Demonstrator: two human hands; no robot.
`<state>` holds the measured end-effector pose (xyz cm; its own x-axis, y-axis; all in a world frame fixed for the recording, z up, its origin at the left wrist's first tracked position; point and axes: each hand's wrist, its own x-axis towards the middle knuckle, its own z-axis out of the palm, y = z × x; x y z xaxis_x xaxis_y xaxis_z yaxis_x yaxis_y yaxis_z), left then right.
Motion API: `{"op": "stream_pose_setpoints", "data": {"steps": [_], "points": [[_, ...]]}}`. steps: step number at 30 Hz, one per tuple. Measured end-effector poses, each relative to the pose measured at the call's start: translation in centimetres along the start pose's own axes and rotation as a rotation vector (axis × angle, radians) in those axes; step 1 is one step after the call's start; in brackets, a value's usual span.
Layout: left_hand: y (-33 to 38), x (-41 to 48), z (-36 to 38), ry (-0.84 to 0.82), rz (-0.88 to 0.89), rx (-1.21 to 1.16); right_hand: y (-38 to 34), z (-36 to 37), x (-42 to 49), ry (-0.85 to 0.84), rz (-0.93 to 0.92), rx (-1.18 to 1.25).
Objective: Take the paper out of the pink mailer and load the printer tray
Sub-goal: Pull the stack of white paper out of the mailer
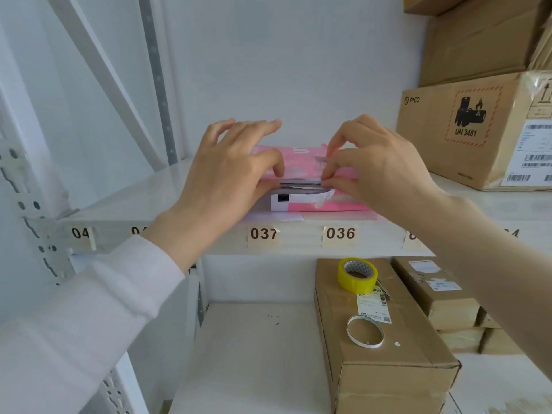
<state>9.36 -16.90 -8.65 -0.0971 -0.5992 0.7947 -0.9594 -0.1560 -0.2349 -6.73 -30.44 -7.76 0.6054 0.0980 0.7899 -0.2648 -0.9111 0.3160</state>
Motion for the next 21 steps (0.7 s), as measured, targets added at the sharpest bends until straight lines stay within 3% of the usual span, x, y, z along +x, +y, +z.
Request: {"op": "stream_pose_setpoints", "data": {"steps": [21], "points": [[0.9, -1.1, 0.0, -0.024, -0.025, -0.07, -1.8, 0.5, 0.0, 0.203, -0.084, -0.154]]}}
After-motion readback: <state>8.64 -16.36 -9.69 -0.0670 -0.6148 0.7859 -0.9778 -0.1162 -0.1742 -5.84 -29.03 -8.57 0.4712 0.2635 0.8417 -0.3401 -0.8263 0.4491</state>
